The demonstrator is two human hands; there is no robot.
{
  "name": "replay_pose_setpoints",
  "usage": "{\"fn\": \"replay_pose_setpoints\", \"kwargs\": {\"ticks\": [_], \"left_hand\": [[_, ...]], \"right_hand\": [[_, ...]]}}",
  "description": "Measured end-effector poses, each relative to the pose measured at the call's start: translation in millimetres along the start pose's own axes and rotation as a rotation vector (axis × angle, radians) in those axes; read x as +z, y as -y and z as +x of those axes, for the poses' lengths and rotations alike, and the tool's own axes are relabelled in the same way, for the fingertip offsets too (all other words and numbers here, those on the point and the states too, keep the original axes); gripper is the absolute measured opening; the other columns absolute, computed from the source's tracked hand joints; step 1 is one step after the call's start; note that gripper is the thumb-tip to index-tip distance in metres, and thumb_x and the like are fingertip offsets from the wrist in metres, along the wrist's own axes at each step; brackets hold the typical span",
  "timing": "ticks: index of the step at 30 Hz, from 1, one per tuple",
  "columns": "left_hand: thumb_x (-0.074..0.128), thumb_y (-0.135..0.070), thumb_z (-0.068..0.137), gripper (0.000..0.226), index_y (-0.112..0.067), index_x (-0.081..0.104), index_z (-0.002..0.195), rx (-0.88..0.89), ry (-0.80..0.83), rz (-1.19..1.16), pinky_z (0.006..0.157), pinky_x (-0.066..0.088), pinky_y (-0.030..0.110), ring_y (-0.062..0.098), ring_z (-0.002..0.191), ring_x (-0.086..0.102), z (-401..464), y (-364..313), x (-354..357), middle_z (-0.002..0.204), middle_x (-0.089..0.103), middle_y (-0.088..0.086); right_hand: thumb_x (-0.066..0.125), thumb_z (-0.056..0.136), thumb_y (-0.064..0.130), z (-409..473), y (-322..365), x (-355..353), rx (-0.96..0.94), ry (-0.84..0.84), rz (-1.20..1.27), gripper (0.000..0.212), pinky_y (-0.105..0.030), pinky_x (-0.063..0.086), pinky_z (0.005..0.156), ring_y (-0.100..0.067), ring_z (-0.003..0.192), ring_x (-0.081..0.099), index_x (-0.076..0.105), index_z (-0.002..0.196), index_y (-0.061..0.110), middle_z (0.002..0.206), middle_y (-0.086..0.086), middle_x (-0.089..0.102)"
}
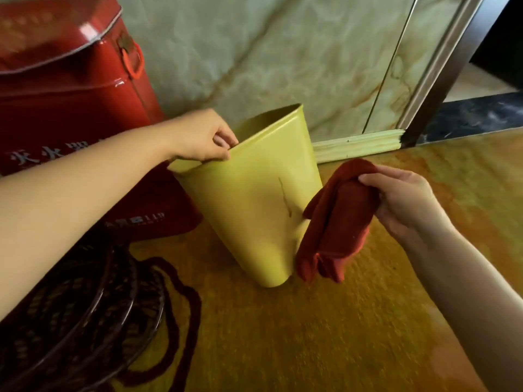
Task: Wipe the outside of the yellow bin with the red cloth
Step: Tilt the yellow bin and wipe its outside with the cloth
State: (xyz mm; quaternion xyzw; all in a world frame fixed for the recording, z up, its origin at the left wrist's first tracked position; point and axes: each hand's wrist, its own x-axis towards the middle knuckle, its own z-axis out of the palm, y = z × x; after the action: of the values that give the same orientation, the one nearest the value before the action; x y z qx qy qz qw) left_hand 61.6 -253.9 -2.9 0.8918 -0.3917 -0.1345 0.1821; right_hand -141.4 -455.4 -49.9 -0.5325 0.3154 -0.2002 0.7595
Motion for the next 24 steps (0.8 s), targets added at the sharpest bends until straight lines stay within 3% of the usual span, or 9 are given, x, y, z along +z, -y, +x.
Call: {"fn": "replay_pose_setpoints", "kwargs": {"ticks": [4, 6, 8, 10, 13, 15, 17, 21, 24], "left_hand": [[0.065, -0.004, 0.074, 0.024, -0.014, 0.07, 0.096, -0.058, 0.004, -0.126, 0.043, 0.041, 0.011, 0.015, 0.064, 0.052, 1, 14, -1, 0.075, 0.063, 0.009], [0.065, -0.003, 0.075, 0.028, -0.015, 0.068, 0.1, -0.073, 0.001, -0.169, 0.041, 0.04, 0.011, 0.01, 0.058, 0.051, 7, 15, -2, 0.069, 0.064, 0.007], [0.065, -0.003, 0.076, 0.029, -0.012, 0.067, 0.103, -0.093, 0.018, -0.205, 0.042, 0.039, 0.011, 0.01, 0.058, 0.049, 12, 18, -2, 0.068, 0.062, 0.006], [0.064, -0.004, 0.076, 0.031, -0.011, 0.065, 0.106, -0.092, 0.047, -0.224, 0.048, 0.039, 0.011, 0.013, 0.067, 0.048, 13, 24, -4, 0.077, 0.06, 0.008], [0.065, -0.005, 0.077, 0.048, -0.019, 0.054, 0.121, -0.054, 0.22, -0.194, 0.069, 0.047, 0.021, 0.006, 0.082, 0.058, 4, 39, -9, 0.101, 0.067, 0.002], [0.064, -0.008, 0.078, 0.034, -0.016, 0.059, 0.111, 0.041, 0.324, 0.024, 0.086, 0.049, 0.029, 0.01, 0.094, 0.063, -3, 51, -13, 0.106, 0.068, -0.001], [0.062, -0.013, 0.08, 0.013, -0.016, 0.063, 0.093, 0.118, 0.303, 0.166, 0.084, 0.047, 0.034, 0.008, 0.089, 0.064, -8, 59, -12, 0.092, 0.07, -0.002], [0.066, -0.01, 0.076, 0.023, -0.018, 0.065, 0.097, 0.103, 0.1, -0.002, 0.075, 0.049, 0.013, -0.002, 0.087, 0.064, 0, 63, -10, 0.088, 0.073, -0.007], [0.068, -0.008, 0.075, 0.03, -0.031, 0.065, 0.093, 0.084, 0.086, -0.14, 0.072, 0.048, 0.008, -0.008, 0.079, 0.064, 5, 63, -10, 0.086, 0.073, -0.019]], "right_hand": [[0.061, 0.08, 0.009, 2, 13, 34, -0.35, -0.134, -0.194, 0.023, -0.027, 0.059, 0.069, -0.006, 0.074, 0.07, 0.067, 0.086, 0.031, 0.08, 0.01, 0.071], [0.06, 0.08, 0.012, 7, 6, 65, -0.481, -0.105, -0.226, 0.027, -0.024, 0.058, 0.072, -0.002, 0.077, 0.069, 0.067, 0.101, 0.027, 0.086, 0.012, 0.072], [0.056, 0.083, 0.011, 13, -13, 98, -0.563, 0.034, -0.307, 0.03, -0.026, 0.05, 0.091, -0.008, 0.097, 0.065, 0.066, 0.11, 0.017, 0.106, 0.0, 0.071], [0.05, 0.088, 0.014, 23, -49, 115, -0.672, 0.159, -0.563, 0.03, -0.032, 0.037, 0.102, -0.01, 0.114, 0.055, 0.064, 0.113, 0.017, 0.124, 0.001, 0.063], [0.05, 0.084, 0.04, 48, -94, 113, -0.916, 0.024, -1.066, 0.041, -0.054, 0.019, 0.105, -0.026, 0.138, 0.026, 0.053, 0.124, 0.034, 0.15, -0.001, 0.035], [0.05, 0.074, 0.061, 68, -105, 109, -0.848, -0.055, -1.065, 0.062, -0.068, 0.004, 0.105, -0.03, 0.144, -0.005, 0.036, 0.133, 0.046, 0.158, -0.008, 0.006], [0.045, 0.068, 0.072, 86, -109, 112, -0.756, -0.044, -1.038, 0.078, -0.075, 0.001, 0.1, -0.028, 0.142, -0.021, 0.016, 0.137, 0.052, 0.158, -0.005, -0.012], [0.031, 0.072, 0.067, 98, -108, 121, -0.631, -0.012, -0.983, 0.07, -0.076, 0.0, 0.1, -0.024, 0.142, -0.02, 0.011, 0.137, 0.054, 0.158, 0.004, -0.011], [0.019, 0.077, 0.065, 96, -106, 125, -0.527, -0.03, -0.799, 0.06, -0.073, -0.005, 0.104, -0.018, 0.143, -0.019, 0.017, 0.136, 0.055, 0.158, 0.01, -0.007]]}}
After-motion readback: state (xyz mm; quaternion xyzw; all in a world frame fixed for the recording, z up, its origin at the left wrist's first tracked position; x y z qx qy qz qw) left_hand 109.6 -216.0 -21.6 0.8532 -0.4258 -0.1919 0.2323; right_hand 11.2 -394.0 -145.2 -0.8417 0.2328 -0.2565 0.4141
